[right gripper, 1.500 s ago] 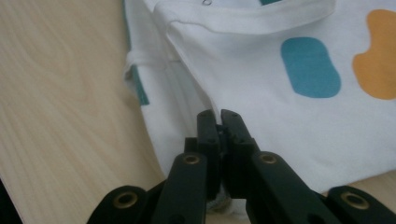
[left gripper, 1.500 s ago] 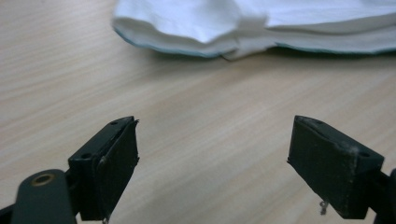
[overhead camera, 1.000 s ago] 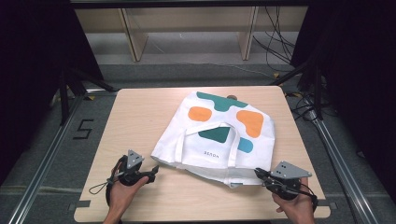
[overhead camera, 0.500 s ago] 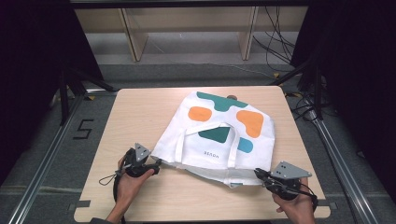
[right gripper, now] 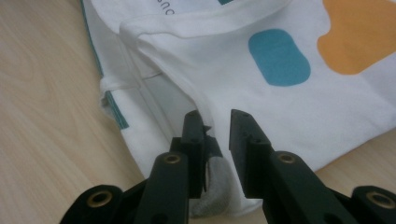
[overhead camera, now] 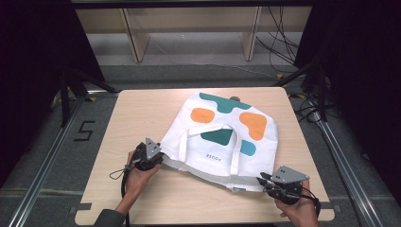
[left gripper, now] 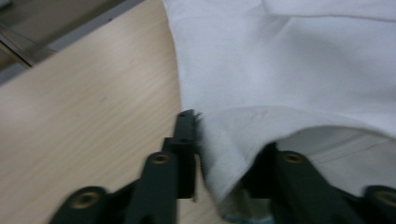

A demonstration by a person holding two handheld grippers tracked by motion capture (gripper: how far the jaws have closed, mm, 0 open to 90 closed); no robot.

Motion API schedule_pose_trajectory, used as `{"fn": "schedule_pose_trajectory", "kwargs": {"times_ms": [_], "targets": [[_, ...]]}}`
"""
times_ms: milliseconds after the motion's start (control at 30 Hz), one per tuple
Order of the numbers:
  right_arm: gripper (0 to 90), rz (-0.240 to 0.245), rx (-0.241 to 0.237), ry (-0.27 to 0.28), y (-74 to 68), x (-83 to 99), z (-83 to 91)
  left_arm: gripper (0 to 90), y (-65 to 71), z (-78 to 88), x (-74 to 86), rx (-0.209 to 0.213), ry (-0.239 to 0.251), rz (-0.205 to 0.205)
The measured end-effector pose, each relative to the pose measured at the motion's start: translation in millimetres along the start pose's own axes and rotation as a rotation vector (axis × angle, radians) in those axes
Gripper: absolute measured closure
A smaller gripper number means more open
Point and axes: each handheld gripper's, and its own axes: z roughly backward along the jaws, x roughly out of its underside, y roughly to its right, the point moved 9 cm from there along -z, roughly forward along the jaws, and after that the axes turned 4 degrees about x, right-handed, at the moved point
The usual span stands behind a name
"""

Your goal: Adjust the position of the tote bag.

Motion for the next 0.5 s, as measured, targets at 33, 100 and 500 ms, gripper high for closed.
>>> {"fn": "schedule_pose_trajectory", "kwargs": {"times_ms": [33,100,500], "targets": [[71.3,0.024,0.009,-0.017,0.3,5.1,-2.3,77.3,-0.1,2.0,-0.5,0.011,0.003,-0.01],[69.9,0.042,0.02,-0.048,0.6,9.4,-3.2,78.0,-1.4,5.6,-0.6,0.022,0.015,-0.026],[84.9,0.1,0.042,-0.11,20.2,20.5,-7.8,80.0,40.4,53.1,22.6,0.133,-0.048,-0.116]]}}
